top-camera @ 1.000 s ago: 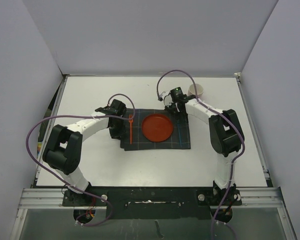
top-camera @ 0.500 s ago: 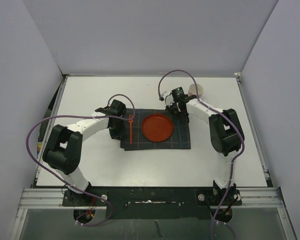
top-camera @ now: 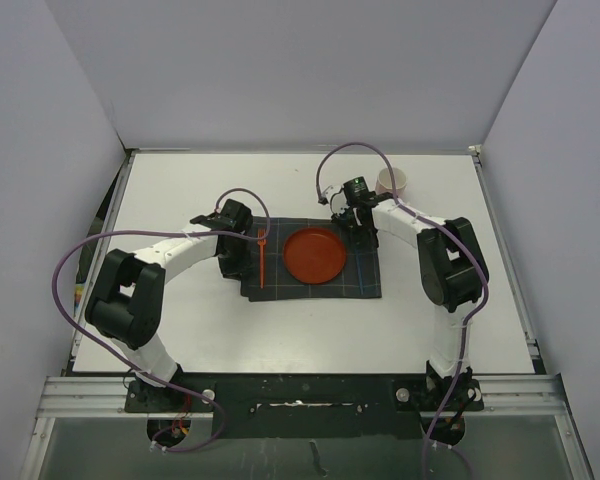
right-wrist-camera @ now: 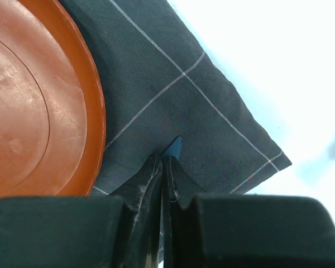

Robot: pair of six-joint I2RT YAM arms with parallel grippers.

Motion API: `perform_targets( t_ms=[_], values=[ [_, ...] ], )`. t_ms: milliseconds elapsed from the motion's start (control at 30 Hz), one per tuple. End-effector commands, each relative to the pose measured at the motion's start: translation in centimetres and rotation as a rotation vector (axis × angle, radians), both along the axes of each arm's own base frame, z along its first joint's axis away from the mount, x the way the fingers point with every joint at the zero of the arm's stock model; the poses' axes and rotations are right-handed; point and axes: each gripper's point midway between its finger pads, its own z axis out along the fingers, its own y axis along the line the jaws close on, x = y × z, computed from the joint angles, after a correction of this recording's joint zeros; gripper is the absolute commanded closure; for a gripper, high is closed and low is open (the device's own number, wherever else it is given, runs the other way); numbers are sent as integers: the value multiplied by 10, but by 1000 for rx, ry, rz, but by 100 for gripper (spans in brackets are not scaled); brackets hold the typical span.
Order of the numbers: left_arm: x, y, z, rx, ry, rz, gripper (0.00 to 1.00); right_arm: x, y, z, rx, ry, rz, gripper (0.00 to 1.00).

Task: Set the dinner table for one person
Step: Adjust the fork on the napkin.

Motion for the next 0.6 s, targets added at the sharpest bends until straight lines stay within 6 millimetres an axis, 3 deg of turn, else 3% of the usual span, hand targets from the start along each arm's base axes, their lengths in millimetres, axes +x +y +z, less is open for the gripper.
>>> perform_targets(
  t_ms=[0, 133, 233, 367, 433, 567],
  values=[
    [11, -8, 17, -42, -63, 1, 72, 5, 2, 17, 26, -49, 5, 100],
    [12, -11, 19, -48, -68, -2, 72, 7, -2, 25, 16, -75, -5, 100],
    [16, -10, 27, -41, -96, -3, 72, 20, -6, 47, -14, -151, -1, 100],
    [32, -7, 60, -33, -223, -19, 72, 42, -5, 92, -35, -271, 20, 100],
    [41, -6, 77, -32, -279, -26, 71, 48, -5, 105, -37, -303, 22, 100],
    [60, -14, 87, -45, -325, -52, 71, 43, -7, 90, -33, -267, 21, 100]
  ],
)
